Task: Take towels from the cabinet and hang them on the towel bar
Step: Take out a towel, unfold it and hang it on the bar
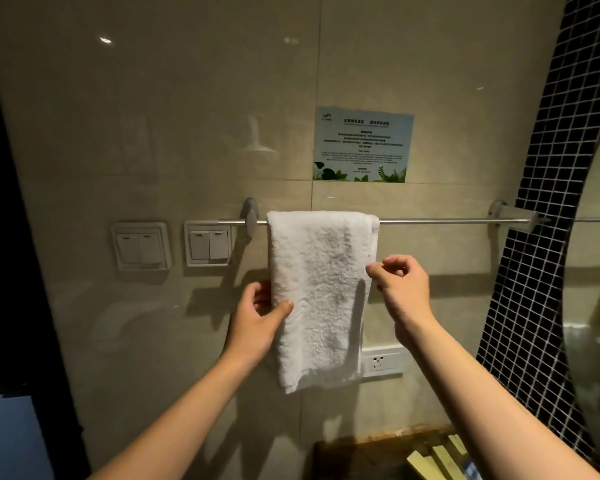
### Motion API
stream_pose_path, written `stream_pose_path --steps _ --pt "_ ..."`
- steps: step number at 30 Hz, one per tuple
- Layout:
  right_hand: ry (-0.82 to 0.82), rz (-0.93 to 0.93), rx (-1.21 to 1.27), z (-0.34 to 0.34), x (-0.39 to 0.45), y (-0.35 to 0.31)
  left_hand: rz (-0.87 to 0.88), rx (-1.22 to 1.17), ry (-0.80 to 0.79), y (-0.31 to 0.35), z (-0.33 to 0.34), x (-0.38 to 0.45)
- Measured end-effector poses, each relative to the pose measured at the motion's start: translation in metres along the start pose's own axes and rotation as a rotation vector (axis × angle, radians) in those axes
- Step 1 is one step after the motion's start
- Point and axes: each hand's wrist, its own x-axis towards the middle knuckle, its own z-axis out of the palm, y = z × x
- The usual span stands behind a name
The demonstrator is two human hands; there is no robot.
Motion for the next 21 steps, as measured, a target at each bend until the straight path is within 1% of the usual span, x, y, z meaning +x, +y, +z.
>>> stream_pose_path --steps 2,3,5,7,9,11,12,14,17,19,21 --pt "-0.014 0.007 -0.079 -0.008 -0.005 0.013 -0.057 0.049 0.037 -0.024 0.003 -0.016" --pt "-0.018 0.018 -0.129 -0.013 -0.008 0.021 -0.102 0.084 0.027 -0.037 0.004 -0.025" --pt "-0.014 0.043 -0.243 -0.027 -0.017 0.037 -0.233 0.182 -0.068 -0.064 0.009 -0.044" --pt "-0.027 0.073 -0.401 -0.045 -0.03 0.055 -0.345 0.283 -0.242 -0.092 0.017 -0.066" --pt "-0.077 0.104 -0.596 -0.067 -0.044 0.071 -0.418 0.347 -0.476 -0.115 0.032 -0.086" --pt "-0.144 0.134 -0.809 -0.091 -0.06 0.082 -0.425 0.436 -0.686 -0.13 0.053 -0.1" --pt "-0.174 0.15 -0.903 -0.104 -0.069 0.087 -0.393 0.473 -0.768 -0.131 0.066 -0.106" --pt "-0.195 0.184 -1.056 -0.128 -0.087 0.095 -0.27 0.558 -0.885 -0.128 0.093 -0.112" --pt "-0.117 0.228 -1.275 -0.16 -0.111 0.098 -0.046 0.637 -1.015 -0.114 0.14 -0.117" --pt "-0.091 0.251 -1.419 -0.181 -0.125 0.096 0.114 0.658 -1.087 -0.104 0.173 -0.124" --pt "-0.066 0.314 -1.527 -0.2 -0.141 0.092 0.27 0.679 -1.157 -0.089 0.201 -0.134"
